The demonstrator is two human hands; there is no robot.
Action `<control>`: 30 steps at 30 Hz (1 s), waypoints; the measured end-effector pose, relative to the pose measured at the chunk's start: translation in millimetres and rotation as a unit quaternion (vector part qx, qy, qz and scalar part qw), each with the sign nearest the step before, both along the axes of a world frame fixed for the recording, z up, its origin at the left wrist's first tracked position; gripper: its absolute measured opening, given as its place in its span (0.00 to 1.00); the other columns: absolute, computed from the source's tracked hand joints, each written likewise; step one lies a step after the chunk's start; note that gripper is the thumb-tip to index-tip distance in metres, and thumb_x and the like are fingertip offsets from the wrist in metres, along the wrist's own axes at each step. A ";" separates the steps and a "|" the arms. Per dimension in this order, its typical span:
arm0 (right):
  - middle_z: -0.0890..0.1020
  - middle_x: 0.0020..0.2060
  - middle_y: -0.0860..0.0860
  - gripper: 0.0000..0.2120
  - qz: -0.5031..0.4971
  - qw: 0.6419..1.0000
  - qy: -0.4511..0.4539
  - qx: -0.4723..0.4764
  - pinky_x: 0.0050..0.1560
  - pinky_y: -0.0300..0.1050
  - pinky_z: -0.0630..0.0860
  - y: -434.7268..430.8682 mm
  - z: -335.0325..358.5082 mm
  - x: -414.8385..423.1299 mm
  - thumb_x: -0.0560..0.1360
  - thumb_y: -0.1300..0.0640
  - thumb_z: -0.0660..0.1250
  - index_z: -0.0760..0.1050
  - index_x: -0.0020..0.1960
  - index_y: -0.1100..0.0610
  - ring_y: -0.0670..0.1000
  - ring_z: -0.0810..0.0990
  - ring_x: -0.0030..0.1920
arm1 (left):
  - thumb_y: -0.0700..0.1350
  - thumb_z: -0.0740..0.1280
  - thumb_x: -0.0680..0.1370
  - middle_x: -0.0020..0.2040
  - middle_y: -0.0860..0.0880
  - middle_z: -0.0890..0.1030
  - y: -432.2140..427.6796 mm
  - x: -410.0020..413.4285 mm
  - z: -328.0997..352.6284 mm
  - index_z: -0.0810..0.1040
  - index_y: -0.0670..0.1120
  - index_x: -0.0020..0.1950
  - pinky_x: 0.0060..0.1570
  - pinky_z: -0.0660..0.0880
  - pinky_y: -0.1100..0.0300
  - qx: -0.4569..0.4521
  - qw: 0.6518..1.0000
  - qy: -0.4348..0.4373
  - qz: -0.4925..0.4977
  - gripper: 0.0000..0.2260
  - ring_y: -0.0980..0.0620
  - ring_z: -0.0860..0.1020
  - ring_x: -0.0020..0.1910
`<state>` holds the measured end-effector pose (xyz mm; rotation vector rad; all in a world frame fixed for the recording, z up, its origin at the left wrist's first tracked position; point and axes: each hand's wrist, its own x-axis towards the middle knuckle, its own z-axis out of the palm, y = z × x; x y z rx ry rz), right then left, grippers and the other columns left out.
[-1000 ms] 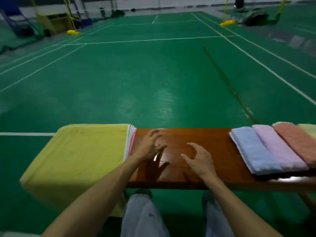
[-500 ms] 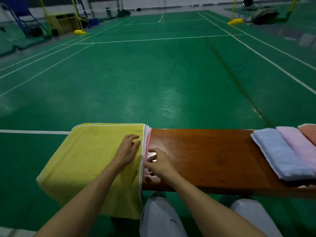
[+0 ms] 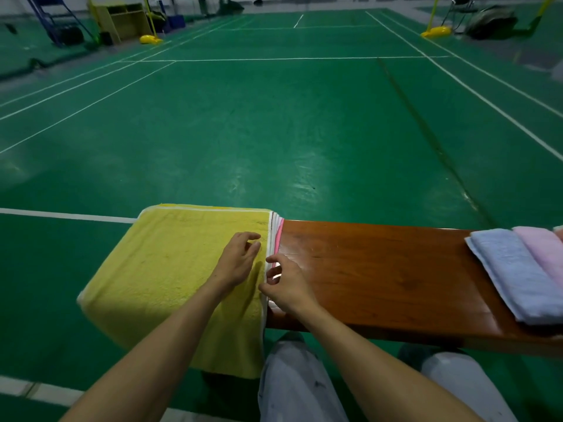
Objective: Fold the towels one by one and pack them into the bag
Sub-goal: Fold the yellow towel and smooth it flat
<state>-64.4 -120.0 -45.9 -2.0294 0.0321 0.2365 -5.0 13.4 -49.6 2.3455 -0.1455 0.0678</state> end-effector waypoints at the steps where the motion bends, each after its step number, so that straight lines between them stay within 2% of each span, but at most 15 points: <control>1: 0.80 0.50 0.48 0.26 0.007 1.000 -0.014 -0.012 0.52 0.47 0.82 0.8 0.3 -0.1 0.72 0.62 0.73 0.71 0.68 0.54 0.48 0.82 0.49 | 0.44 0.58 0.83 0.63 0.44 0.73 0.4 -0.1 0.0 0.73 0.43 0.66 0.53 0.68 0.63 0.000 1.000 -0.001 0.000 0.13 0.56 0.71 0.55; 4: 0.81 0.54 0.51 0.26 0.017 0.999 -0.033 -0.031 0.52 0.45 0.82 3.2 1.6 0.3 0.73 0.62 0.73 0.71 0.68 0.53 0.48 0.82 0.50 | 0.44 0.59 0.83 0.63 0.44 0.73 1.4 -1.0 0.5 0.73 0.43 0.66 0.54 0.69 0.63 0.002 1.000 -0.001 -0.001 0.13 0.55 0.71 0.56; 7: 0.80 0.48 0.47 0.24 -0.010 0.999 0.005 0.042 0.49 0.48 0.83 2.9 3.9 2.1 0.72 0.63 0.73 0.72 0.66 0.52 0.48 0.81 0.48 | 0.44 0.59 0.83 0.63 0.44 0.74 2.1 -1.9 3.0 0.73 0.43 0.66 0.53 0.69 0.63 0.000 1.000 -0.002 -0.005 0.13 0.55 0.71 0.55; 10: 0.80 0.47 0.49 0.24 -0.040 0.992 0.036 0.111 0.49 0.51 0.83 2.1 4.1 5.2 0.72 0.63 0.74 0.72 0.64 0.52 0.49 0.81 0.48 | 0.44 0.59 0.82 0.63 0.44 0.74 3.7 -2.3 5.3 0.73 0.43 0.66 0.53 0.69 0.63 -0.002 1.000 0.000 -0.006 0.13 0.55 0.72 0.54; 17: 0.81 0.47 0.50 0.26 -0.041 0.987 0.055 0.147 0.51 0.48 0.82 1.5 3.6 5.0 0.72 0.63 0.74 0.69 0.65 0.51 0.48 0.81 0.49 | 0.45 0.59 0.82 0.64 0.44 0.74 3.1 -6.1 6.2 0.72 0.43 0.66 0.54 0.71 0.62 -0.004 1.000 0.006 -0.004 0.14 0.55 0.72 0.56; 21: 0.80 0.49 0.51 0.27 -0.058 0.979 0.076 0.180 0.50 0.54 0.82 0.3 5.9 7.2 0.72 0.65 0.73 0.67 0.66 0.49 0.52 0.81 0.50 | 0.46 0.59 0.82 0.65 0.44 0.73 2.7 -6.6 8.2 0.72 0.43 0.66 0.54 0.71 0.61 0.000 1.000 0.006 -0.004 0.14 0.55 0.72 0.56; 23: 0.79 0.49 0.53 0.28 -0.064 0.975 0.091 0.190 0.54 0.56 0.81 -1.3 5.8 9.0 0.72 0.65 0.72 0.66 0.67 0.50 0.53 0.81 0.50 | 0.46 0.59 0.82 0.64 0.44 0.73 1.5 -8.2 9.8 0.72 0.43 0.66 0.54 0.71 0.60 0.003 1.000 0.004 -0.004 0.14 0.55 0.72 0.55; 26: 0.79 0.46 0.57 0.27 -0.055 0.964 0.135 0.224 0.52 0.52 0.79 -2.9 4.7 9.9 0.74 0.68 0.70 0.64 0.68 0.53 0.53 0.79 0.44 | 0.46 0.60 0.82 0.64 0.44 0.74 0.6 -9.1 11.3 0.72 0.43 0.66 0.55 0.72 0.59 0.009 1.000 0.004 -0.005 0.14 0.54 0.72 0.55; 30: 0.78 0.42 0.56 0.27 -0.031 0.977 0.104 0.182 0.50 0.58 0.81 -0.4 2.8 9.0 0.74 0.65 0.71 0.65 0.66 0.49 0.53 0.79 0.41 | 0.46 0.60 0.82 0.63 0.44 0.74 1.3 -8.3 12.6 0.72 0.43 0.66 0.54 0.72 0.61 0.023 1.000 0.003 -0.008 0.14 0.55 0.73 0.55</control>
